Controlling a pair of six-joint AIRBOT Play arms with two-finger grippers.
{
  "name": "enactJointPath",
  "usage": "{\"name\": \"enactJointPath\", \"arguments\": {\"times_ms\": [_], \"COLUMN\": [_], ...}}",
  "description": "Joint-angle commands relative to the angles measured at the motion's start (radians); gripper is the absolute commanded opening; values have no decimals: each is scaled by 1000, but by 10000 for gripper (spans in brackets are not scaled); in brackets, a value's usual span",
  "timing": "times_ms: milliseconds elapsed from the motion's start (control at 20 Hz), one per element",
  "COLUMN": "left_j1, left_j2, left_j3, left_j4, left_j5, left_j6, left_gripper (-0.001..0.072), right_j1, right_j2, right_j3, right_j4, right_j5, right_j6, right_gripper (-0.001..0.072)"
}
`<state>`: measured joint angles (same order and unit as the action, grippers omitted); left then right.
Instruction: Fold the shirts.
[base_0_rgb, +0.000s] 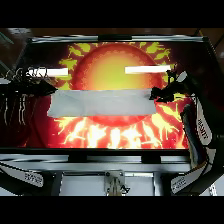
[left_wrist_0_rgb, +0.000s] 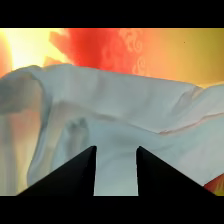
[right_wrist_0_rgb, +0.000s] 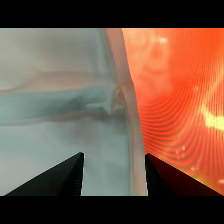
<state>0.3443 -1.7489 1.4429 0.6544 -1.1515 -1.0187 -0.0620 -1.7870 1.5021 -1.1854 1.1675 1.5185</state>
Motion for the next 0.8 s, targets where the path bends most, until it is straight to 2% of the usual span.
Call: {"name": "enactJointPath", "arguments": {"times_ms": [0,50,100,200,350,550,750], "left_j1": [0,0,0,-2,-2,-3,-12], "left_j2": [14,16,16,16,16,16,16], "left_j3": [36,52,68,87,90,90,90], "left_j4": [-5,-5,-5,-11,-31,-35,-42], "left_j5": [-66,-85,-103,-129,-154,-169,-170], "left_j6": [-8,-9,-9,-17,-16,-16,-16], "left_gripper": [345,344,343,340,334,334,333], "right_j1": [-26,-49,-79,-134,-167,-150,-101], "right_j2": [43,52,51,25,-44,-118,-136], "right_j3": [1,1,1,1,1,1,1], "right_j4": [-20,-5,41,163,284,297,293], "right_j5": [71,48,22,-4,39,87,58], "right_j6": [-38,-29,-14,-10,-37,-49,-50], "right_gripper": [514,642,657,657,657,656,643]}}
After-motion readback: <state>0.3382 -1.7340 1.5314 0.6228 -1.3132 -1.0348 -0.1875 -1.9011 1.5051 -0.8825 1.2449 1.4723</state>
